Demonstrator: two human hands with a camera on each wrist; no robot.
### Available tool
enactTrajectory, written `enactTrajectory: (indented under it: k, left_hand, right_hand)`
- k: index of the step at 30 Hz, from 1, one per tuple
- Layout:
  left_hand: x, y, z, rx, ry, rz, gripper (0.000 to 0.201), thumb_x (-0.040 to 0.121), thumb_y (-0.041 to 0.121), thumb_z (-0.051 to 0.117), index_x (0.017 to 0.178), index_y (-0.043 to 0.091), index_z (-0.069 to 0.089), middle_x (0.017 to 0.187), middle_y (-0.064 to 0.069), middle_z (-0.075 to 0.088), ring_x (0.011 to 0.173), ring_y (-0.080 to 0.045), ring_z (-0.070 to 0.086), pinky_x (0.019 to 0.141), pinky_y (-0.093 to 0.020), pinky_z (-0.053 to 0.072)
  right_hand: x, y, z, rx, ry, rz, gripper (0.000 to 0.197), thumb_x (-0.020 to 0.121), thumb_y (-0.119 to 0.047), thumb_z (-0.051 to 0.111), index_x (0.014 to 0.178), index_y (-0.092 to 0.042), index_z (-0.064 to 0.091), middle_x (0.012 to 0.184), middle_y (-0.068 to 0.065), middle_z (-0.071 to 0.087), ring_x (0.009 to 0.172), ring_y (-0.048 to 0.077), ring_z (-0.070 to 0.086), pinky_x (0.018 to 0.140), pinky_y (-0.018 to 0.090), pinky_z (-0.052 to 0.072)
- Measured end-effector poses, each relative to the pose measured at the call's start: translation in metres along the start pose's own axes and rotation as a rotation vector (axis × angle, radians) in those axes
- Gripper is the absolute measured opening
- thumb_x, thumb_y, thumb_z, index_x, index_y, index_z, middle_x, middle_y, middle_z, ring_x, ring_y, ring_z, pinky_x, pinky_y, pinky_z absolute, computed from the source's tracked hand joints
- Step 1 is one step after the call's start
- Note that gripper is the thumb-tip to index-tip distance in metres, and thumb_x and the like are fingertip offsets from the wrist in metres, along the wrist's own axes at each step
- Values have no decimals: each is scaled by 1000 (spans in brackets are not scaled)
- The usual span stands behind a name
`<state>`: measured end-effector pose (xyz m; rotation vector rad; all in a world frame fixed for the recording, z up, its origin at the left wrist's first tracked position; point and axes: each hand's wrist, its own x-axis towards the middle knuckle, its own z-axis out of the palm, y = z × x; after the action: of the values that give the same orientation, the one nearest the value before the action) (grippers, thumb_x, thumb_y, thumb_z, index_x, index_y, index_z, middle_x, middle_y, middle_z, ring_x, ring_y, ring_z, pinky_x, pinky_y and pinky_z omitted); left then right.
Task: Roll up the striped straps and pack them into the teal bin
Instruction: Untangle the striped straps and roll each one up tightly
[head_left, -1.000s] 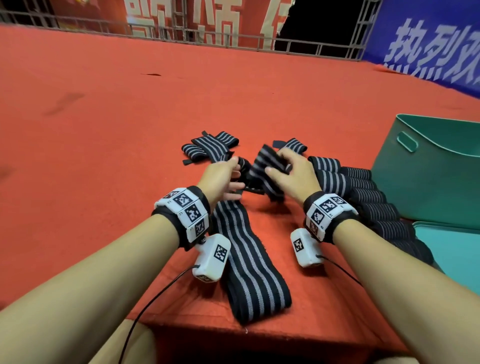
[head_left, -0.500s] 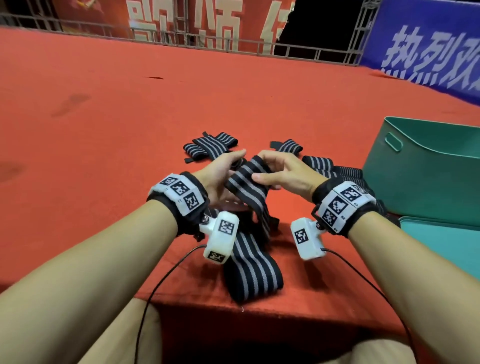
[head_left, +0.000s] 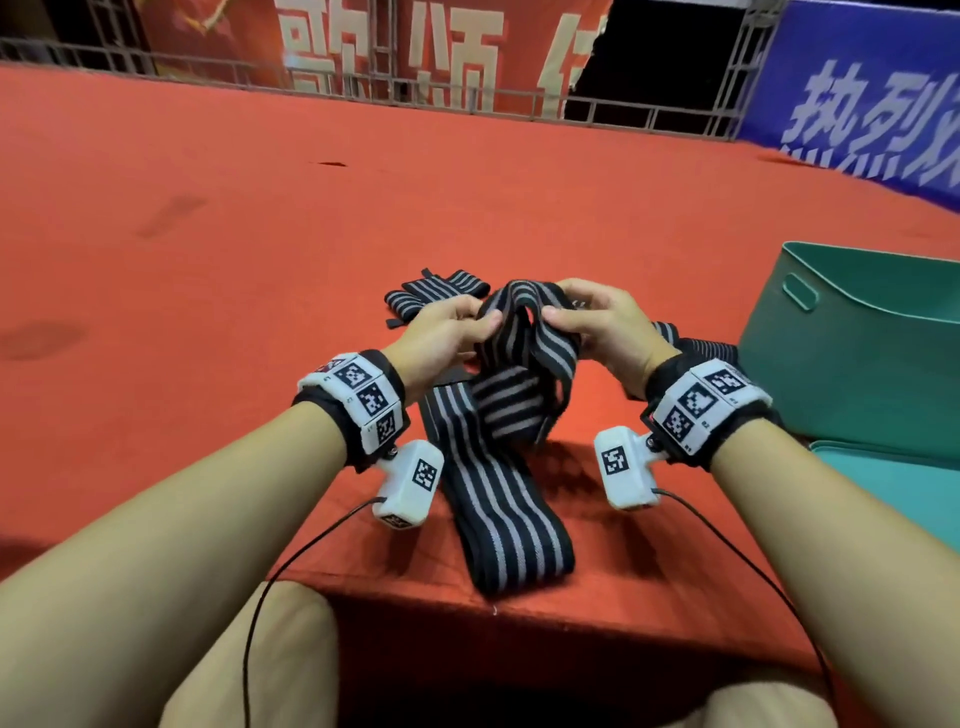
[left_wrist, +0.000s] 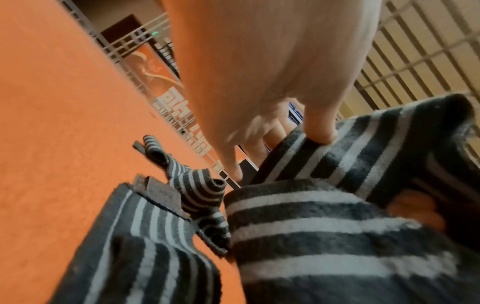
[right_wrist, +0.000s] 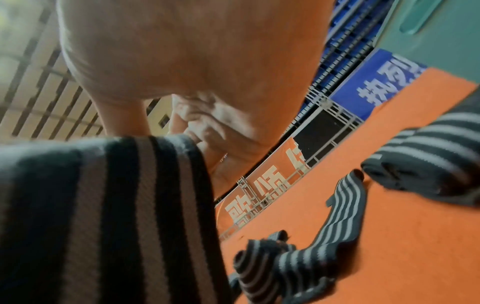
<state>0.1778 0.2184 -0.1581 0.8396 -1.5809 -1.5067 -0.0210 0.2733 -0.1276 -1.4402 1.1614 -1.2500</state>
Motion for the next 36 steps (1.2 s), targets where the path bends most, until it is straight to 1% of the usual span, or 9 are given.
enactTrajectory:
  k: [4,11,16,20,23,25,28,32,36]
  left_hand:
    - [5,0,-5,98,219,126,18,100,11,63,84,12,55,76,-1,60,61,-6,58,58,-18,46]
    - [7,-11,-20,198,251,-80,14,104,23,59,99,11,53,86,-11,57,71,-23,57,54,-32,50]
    - [13,-13,-28,265,504,-66,25,98,24,64,79,20,49,88,-8,60,80,-22,56,67,-36,43]
    - [7,-5,-18,229,484,-50,47,77,47,80,103,18,54,116,-6,66,108,-23,63,96,-43,52]
    - [-7,4,-3,700,543,406,47,81,55,72,106,19,55,110,5,56,106,-15,50,90,-32,43]
    - [-15,9,11,710,337,543,34,88,50,68,90,17,61,93,2,65,90,-19,58,81,-36,50]
    - [-19,6,25,464,44,283,27,91,37,75,93,13,65,90,-10,73,81,-21,69,75,-34,58]
    - [-17,5,25,250,2,205,14,96,19,71,83,15,71,81,-4,72,76,-12,68,70,-29,58]
    - [-15,9,24,-1,-30,33,24,99,21,66,75,20,69,92,-2,71,93,-16,68,90,-37,57]
  right_hand:
    - [-3,11,-7,-181,101,-99,8,94,-10,72,101,-7,76,92,-1,77,86,10,70,79,24,56]
    - [-6,20,-19,-709,136,-36,31,88,-46,77,73,-20,73,72,0,74,66,5,65,64,25,49]
    - [-1,23,-11,-877,129,-11,47,90,-55,70,62,-20,58,59,-3,59,56,4,53,57,25,40]
    - [4,29,-4,-751,175,-22,45,100,-46,61,70,-14,52,63,1,51,58,12,47,59,31,37]
    - [10,33,2,-334,271,9,43,103,-42,58,70,-16,48,64,-1,48,60,10,47,59,27,36]
    - [15,34,4,-20,321,68,41,98,-47,60,86,-9,55,79,14,55,75,22,57,72,35,46]
    - [15,29,5,298,353,199,48,105,-43,53,112,4,62,98,24,65,90,34,67,88,51,56]
    - [9,24,8,461,338,278,56,107,-41,47,124,10,64,113,24,73,102,34,74,94,48,59]
    - [1,19,6,477,253,266,52,110,-40,41,126,4,64,119,21,73,108,31,73,91,41,61]
